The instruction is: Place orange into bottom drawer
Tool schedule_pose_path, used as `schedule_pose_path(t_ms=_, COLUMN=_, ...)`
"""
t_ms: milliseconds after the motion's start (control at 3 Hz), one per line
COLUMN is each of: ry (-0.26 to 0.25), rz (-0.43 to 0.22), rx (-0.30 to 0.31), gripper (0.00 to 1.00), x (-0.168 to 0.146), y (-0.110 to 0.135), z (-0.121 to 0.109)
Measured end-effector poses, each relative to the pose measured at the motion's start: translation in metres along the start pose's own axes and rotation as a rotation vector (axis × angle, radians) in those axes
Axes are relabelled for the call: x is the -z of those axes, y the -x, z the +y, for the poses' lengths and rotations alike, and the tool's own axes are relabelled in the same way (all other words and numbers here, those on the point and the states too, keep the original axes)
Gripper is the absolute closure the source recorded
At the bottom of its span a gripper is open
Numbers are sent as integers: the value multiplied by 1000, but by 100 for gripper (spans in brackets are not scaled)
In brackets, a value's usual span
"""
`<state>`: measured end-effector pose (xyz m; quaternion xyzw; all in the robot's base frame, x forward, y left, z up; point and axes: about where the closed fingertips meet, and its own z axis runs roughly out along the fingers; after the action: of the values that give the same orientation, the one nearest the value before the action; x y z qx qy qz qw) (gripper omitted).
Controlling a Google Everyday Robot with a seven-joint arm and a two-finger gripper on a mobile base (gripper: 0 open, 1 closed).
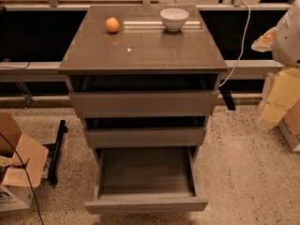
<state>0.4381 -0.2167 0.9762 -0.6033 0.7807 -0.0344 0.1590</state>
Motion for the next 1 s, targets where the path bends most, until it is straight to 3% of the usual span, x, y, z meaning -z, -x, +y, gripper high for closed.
schedule_pose_path(t_ms=333, ry=0, rz=0, rx=0, gripper=0, x=0, y=0, z=0)
schedule_pose_path(t_ms=667, ry=-11, rz=-53, rx=7, gripper=0, x=-10, y=16, z=-10)
schedule_pose_path(t_ms=1000, ry=-3, rz=-166, rx=9, gripper=0, x=-31, y=44, z=-38)
